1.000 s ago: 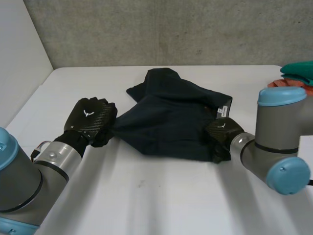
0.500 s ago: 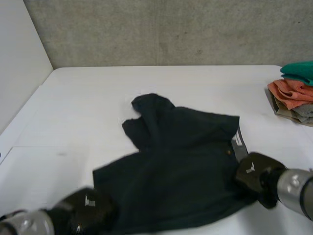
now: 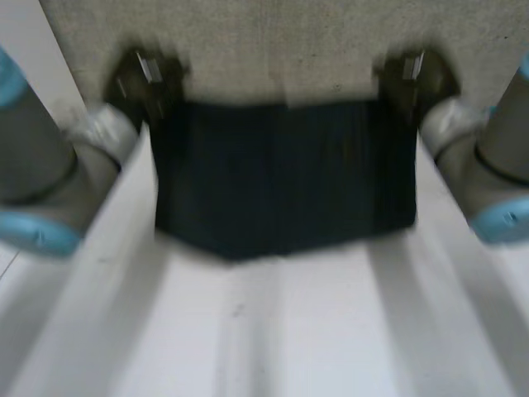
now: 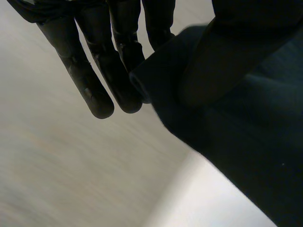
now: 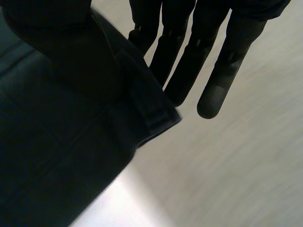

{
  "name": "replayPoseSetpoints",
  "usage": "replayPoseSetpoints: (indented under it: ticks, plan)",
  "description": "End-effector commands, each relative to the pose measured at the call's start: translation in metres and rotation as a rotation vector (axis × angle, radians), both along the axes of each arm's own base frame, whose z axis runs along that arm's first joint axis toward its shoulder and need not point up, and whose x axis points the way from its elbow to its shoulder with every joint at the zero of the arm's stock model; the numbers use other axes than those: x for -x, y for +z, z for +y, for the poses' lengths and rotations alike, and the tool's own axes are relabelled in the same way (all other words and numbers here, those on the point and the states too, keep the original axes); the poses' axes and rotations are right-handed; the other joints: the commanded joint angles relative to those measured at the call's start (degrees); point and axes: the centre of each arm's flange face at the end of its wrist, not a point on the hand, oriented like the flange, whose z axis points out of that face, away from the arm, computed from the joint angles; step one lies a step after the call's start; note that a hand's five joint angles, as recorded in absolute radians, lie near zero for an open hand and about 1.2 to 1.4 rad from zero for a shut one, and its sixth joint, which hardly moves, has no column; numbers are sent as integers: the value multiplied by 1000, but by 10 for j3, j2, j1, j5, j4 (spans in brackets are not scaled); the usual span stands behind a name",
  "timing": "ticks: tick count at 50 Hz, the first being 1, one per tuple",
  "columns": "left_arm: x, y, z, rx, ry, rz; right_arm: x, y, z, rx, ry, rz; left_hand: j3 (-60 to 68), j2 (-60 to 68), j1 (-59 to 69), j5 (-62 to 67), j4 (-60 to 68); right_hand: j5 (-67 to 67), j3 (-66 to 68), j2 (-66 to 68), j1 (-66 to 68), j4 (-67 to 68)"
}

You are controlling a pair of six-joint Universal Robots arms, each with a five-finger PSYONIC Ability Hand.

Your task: Fold the laundry.

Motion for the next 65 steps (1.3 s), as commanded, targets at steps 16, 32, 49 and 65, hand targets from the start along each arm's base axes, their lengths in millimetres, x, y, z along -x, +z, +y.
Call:
replayPoseSetpoints:
  ticks: [16,32,49,65]
  plan:
    - [-24,-11,-19,-49,-47,402,-40,5,-6,327,239,-381,117,112,131,121,111,132,118,128,159,113]
    - [-41,-166,76,-587,-74,57,-7,-159,62,-304,188,196,117,112,131,121,111,132,118,128,159,113]
    - [-88,-102,207,-1094,-187,-437,69,-112,176,-691,342,730,117,112,131,121,111,132,118,128,159,113]
    - [-13,-101,60,-430,-116,-245,55,-112,69,-557,-4,267,117,112,131,121,111,132,118,128,159,113]
